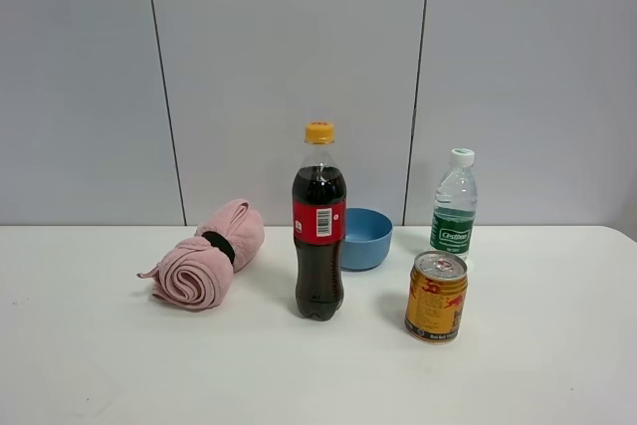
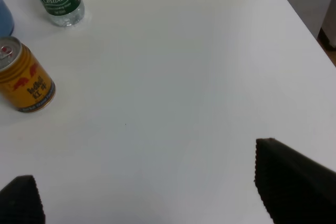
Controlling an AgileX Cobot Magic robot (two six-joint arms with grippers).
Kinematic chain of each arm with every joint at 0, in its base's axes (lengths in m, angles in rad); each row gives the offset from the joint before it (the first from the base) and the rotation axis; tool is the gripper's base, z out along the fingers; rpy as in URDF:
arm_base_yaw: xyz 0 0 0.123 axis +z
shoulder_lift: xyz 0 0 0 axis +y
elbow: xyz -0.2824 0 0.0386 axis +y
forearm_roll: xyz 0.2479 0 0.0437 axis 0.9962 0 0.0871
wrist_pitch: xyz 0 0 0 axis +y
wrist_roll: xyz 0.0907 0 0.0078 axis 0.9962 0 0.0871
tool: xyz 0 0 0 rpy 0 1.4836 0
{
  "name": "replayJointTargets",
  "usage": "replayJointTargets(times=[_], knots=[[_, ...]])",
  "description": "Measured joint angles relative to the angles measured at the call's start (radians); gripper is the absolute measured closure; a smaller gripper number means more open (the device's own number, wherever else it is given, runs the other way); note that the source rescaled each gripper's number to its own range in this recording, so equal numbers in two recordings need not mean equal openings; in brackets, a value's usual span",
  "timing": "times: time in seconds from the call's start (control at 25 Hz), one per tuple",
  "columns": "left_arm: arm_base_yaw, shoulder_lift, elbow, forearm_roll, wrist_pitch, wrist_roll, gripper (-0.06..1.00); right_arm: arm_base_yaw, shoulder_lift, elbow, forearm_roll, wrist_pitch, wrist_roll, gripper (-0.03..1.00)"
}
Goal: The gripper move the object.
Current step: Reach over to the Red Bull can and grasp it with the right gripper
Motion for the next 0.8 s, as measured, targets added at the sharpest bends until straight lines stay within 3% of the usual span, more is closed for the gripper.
replayJointTargets(times=[0.04, 0.8], knots=[[0.000, 0.000, 0.000, 0.000, 0.000, 0.000, -0.06, 0.000, 0.000, 0.000, 0.000, 0.000, 0.000, 0.47], [0.000, 0.000, 0.000, 0.000, 0.000, 0.000, -0.06, 0.000, 0.000, 0.000, 0.000, 0.000, 0.000, 0.47]])
